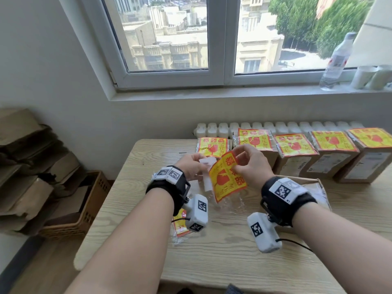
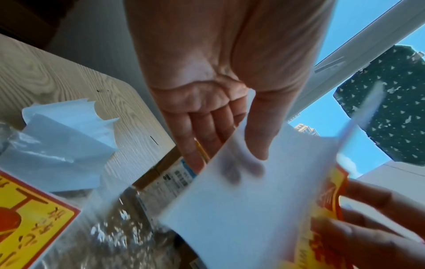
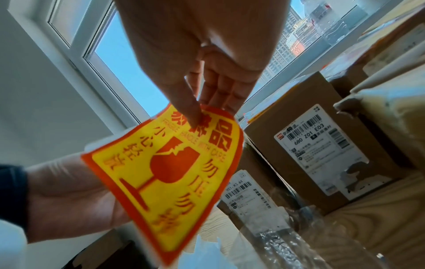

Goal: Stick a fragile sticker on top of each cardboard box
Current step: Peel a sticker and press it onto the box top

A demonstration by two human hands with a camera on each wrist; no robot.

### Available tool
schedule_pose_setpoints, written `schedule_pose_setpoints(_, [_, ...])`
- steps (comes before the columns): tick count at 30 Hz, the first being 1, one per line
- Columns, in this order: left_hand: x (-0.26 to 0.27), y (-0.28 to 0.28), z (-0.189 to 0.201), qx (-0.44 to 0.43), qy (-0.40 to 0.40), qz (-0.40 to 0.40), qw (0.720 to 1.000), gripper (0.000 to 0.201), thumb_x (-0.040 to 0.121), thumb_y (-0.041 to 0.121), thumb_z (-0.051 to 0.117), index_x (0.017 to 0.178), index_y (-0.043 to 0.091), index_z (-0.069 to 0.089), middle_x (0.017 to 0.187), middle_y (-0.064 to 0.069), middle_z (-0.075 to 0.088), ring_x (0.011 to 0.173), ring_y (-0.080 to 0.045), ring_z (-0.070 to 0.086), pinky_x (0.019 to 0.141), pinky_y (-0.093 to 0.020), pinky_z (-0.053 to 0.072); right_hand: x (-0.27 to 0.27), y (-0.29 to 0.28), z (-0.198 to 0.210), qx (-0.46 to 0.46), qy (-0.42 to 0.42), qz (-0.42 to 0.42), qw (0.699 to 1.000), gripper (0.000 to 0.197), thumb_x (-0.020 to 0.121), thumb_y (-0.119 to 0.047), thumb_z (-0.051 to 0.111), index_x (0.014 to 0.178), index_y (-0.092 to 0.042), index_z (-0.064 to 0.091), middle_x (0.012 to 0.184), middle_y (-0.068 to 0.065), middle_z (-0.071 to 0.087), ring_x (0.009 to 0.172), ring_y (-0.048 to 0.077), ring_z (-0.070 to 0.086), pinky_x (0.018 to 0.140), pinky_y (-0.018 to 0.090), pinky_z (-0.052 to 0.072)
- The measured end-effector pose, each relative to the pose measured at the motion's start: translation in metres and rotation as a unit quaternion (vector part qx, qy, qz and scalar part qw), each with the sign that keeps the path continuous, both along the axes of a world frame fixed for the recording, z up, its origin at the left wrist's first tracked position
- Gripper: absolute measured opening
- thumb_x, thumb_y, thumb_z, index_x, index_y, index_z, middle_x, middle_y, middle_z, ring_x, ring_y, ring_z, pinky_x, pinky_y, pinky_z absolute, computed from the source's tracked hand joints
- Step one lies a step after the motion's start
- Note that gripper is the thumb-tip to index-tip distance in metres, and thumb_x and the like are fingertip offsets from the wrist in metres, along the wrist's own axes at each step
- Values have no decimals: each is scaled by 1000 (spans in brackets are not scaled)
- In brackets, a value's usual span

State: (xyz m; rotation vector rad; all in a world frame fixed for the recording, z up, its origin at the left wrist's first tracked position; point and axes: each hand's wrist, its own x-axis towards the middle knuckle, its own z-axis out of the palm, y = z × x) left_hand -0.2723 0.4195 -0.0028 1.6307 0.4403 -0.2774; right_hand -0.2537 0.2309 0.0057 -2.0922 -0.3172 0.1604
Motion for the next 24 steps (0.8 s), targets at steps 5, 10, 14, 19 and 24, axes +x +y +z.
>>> schedule_pose_setpoints(5, [14, 41, -3, 12, 5, 20, 1000, 26, 82, -8, 66, 78, 13, 50, 81, -5, 60, 73, -16, 60, 57, -25, 53, 15, 24, -2, 14, 14, -24, 1000, 32, 84, -4, 67, 106, -25, 57, 86, -9, 58, 80, 2, 57, 54, 16, 47])
schedule_pose_setpoints(10, [30, 85, -10, 37, 23, 55, 998, 23, 83, -6, 66, 79, 14, 55, 79, -5, 61, 69, -16, 59, 67, -28, 50, 28, 51, -5, 32, 18, -38, 999, 34, 83, -1, 68, 105, -23, 57, 86, -7, 59, 79, 4, 60, 54, 20, 51])
schedule_pose_setpoints(14, [39, 126, -30, 107, 55, 103, 987, 21, 78, -2, 73, 73, 13, 59, 86, -10, 62, 73, -22, 60, 72, -30, 48, 39, 65, -11, 33, 9, -55, 998, 34, 83, 0, 67, 105, -24, 57, 88, -6, 61, 82, 6, 62, 57, 19, 51])
schedule_pose_setpoints(19, [47, 161, -58, 226, 130, 108, 959, 44, 78, 5, 76, 119, 2, 61, 120, -10, 63, 114, -28, 59, 96, -32, 45, 50, 77, -19, 30, 12, -63, 997, 36, 82, 1, 67, 105, -26, 61, 87, -4, 63, 85, 10, 63, 66, 22, 54])
schedule_pose_setpoints(24, [53, 155, -82, 299, 181, 25, 937, 41, 79, 10, 75, 117, 1, 64, 120, -9, 65, 112, -27, 61, 99, -33, 46, 49, 82, -30, 19, 36, -55, 998, 37, 80, 0, 70, 105, -27, 64, 86, -3, 67, 87, 11, 65, 74, 27, 58])
